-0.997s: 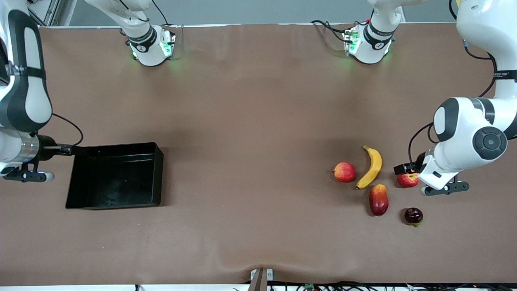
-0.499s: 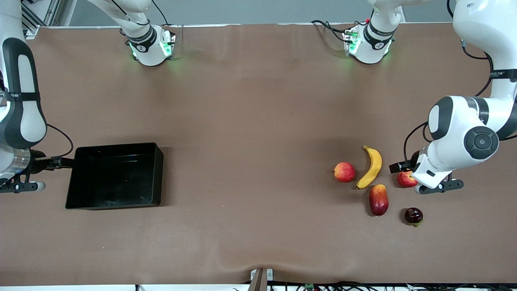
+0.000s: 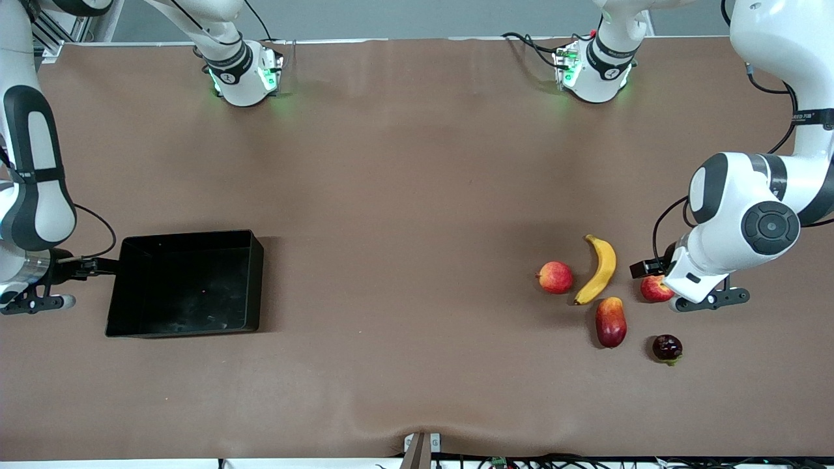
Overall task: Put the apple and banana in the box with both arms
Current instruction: 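Push the box with the right gripper while the left gripper grasps the apple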
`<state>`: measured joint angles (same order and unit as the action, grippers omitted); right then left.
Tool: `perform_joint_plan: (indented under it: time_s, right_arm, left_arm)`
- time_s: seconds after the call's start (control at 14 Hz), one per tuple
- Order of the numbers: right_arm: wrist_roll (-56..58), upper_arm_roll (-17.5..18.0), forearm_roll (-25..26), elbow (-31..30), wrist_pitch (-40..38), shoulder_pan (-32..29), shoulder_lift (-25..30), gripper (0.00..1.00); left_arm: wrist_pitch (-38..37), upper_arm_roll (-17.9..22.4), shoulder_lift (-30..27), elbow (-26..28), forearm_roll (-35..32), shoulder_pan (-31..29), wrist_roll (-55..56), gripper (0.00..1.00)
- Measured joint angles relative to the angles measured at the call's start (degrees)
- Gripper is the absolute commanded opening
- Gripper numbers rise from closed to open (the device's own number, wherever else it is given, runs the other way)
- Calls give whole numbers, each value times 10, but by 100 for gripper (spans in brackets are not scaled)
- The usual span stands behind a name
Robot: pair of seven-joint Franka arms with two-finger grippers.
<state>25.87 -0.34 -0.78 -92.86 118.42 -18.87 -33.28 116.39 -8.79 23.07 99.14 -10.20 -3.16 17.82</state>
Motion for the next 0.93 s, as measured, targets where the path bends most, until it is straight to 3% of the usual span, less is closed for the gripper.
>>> perform_joint_plan:
  time_s: [0.78, 0.85, 0.93]
  right_arm:
    - [8, 4, 0, 0, 49, -9, -47, 100]
    - [8, 7, 0, 0, 49, -7, -48, 83]
    - [8, 8, 0, 0, 48, -5, -49, 48]
  left_arm:
    - [0, 1, 5, 3, 0, -2, 0, 100]
    - [3, 1, 10, 4, 0, -3, 0, 100]
    - [9, 2, 15, 4, 0, -4, 0, 100]
